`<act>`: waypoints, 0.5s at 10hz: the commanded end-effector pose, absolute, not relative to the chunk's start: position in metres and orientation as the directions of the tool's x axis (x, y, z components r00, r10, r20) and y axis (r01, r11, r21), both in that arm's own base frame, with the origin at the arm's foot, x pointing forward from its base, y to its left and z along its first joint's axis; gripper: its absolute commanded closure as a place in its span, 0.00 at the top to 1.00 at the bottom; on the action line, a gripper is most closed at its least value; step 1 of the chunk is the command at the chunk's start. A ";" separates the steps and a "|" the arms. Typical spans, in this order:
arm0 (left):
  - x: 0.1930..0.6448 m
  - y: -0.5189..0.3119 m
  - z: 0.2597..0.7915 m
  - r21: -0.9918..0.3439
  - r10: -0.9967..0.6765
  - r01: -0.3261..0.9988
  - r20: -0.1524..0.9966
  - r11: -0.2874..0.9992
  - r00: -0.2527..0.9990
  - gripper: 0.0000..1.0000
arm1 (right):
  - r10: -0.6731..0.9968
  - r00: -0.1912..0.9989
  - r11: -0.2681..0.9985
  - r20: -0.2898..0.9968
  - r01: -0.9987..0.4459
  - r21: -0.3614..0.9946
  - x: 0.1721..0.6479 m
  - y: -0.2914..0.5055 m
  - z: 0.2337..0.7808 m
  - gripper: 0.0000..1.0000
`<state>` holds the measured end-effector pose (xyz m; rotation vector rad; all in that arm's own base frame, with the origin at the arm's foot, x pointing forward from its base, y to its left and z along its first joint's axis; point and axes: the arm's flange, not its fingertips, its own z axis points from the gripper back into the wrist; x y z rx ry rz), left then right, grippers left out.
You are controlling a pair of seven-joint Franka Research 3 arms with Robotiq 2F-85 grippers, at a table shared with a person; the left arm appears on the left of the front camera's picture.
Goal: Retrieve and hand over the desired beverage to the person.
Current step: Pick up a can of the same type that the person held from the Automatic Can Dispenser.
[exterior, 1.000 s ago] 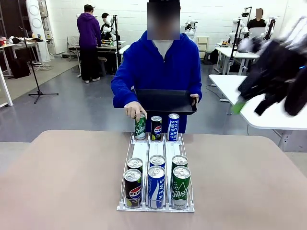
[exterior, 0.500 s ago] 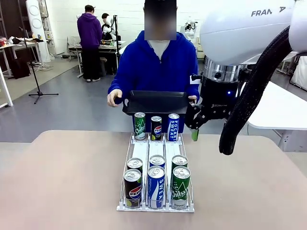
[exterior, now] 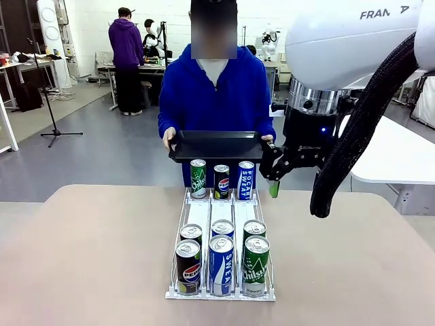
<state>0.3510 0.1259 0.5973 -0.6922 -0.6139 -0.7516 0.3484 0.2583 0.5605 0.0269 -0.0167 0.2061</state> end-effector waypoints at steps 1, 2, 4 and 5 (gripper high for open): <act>0.351 0.128 0.598 -0.326 -0.396 0.790 0.727 0.520 0.561 1.00 | 0.202 0.979 0.979 0.013 -0.202 0.011 0.349 0.257 0.558 1.00; 0.351 0.128 0.598 -0.326 -0.396 0.790 0.727 0.520 0.561 1.00 | 0.204 0.979 0.978 0.019 -0.205 0.025 0.348 0.258 0.561 1.00; 0.351 0.128 0.598 -0.326 -0.396 0.790 0.727 0.520 0.561 1.00 | 0.089 0.996 0.995 -0.031 -0.088 0.043 0.330 0.279 0.525 1.00; 0.351 0.128 0.598 -0.326 -0.396 0.790 0.727 0.520 0.561 1.00 | 0.047 0.998 0.998 -0.042 -0.045 0.047 0.321 0.284 0.511 1.00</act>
